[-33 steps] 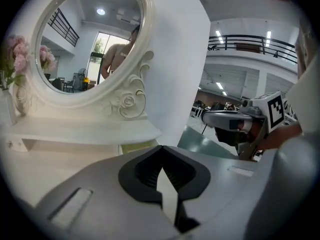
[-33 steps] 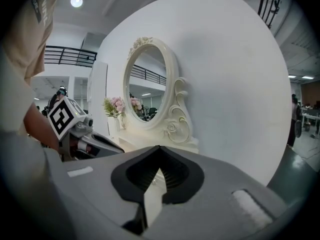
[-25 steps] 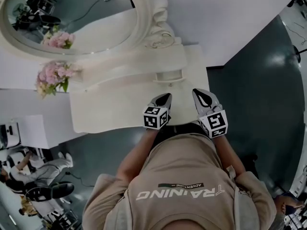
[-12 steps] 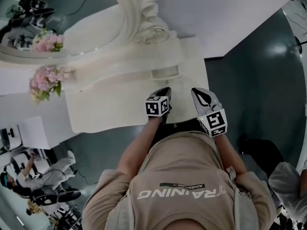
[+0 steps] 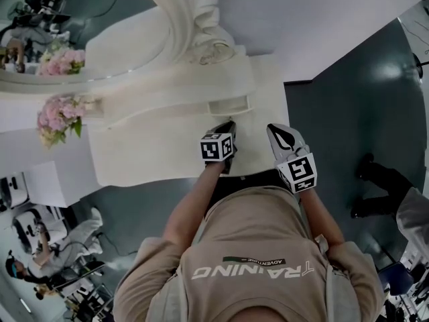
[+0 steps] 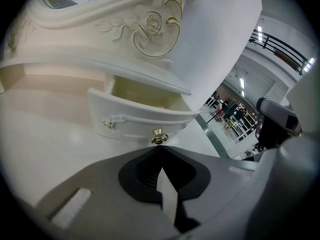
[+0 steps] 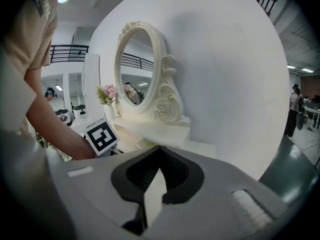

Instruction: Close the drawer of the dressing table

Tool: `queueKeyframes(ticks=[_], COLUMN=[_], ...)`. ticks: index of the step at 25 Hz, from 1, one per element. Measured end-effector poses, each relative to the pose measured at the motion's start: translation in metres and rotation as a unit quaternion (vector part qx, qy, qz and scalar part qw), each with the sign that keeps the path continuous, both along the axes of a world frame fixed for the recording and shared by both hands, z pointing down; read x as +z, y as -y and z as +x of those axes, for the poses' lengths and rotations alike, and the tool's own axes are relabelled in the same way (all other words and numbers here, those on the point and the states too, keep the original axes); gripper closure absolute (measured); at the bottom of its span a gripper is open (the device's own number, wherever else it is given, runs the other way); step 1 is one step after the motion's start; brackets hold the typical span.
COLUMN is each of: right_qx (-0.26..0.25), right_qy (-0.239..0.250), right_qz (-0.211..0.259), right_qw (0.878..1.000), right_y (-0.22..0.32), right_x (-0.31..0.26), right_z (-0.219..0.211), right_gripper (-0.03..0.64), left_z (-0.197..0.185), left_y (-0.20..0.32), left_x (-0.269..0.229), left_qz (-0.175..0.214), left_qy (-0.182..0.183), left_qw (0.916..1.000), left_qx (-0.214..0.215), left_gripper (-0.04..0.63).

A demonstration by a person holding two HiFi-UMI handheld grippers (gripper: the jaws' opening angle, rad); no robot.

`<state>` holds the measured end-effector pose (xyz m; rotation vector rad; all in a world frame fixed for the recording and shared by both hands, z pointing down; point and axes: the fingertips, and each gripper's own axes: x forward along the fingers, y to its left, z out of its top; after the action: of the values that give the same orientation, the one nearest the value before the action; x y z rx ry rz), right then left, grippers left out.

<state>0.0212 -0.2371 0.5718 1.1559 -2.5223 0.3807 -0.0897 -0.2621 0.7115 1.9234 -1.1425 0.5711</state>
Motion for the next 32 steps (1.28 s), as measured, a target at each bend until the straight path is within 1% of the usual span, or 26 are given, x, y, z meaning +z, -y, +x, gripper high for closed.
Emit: queueKeyframes(ticks=[5,10,13,16,21,27,32], right_qx=[-0.011,-0.013,-0.014,-0.013,-0.011,-0.004,-0.004], right_qy=[0.003,0.011,0.015,0.015,0.016,0.025,0.026], right_qz=[-0.003,-0.007,-0.009,-0.011,-0.016,-0.024,-0.023], right_qw=[1.0,1.0,1.0,1.0,1.0,0.999,0.999], right_y=[0.004,0.01,0.013,0.015,0.018,0.022,0.027], right_x=[0.001,0.002,0.002,0.002,0.005,0.007,0.01], right_z=[-0.003,-0.005,-0.007,-0.007,-0.003,-0.001,-0.001], right_gripper=[0.615,0.615,0.615,0.615,0.615,0.615,0.615], left_z=[-0.001,0.001,0.001,0.002,0.002,-0.003,-0.003], left_y=[0.001,0.005,0.009,0.012,0.021,0.034,0.043], left_x=[0.0,-0.004,-0.004,-0.004,-0.005,-0.005,-0.004], left_qz=[-0.003,0.008,0.005,0.007,0.007,0.009,0.012], left_qy=[0.001,0.01,0.009,0.009,-0.001,0.002,0.004], left_qw=[1.0,0.9999,0.9999,0.9999,0.9999,0.9996,0.9997], left_qx=[-0.007,-0.009,-0.008,-0.005,-0.015,-0.026,-0.021], left_gripper=[0.578,0.578,0.578,0.578,0.578,0.578,0.578])
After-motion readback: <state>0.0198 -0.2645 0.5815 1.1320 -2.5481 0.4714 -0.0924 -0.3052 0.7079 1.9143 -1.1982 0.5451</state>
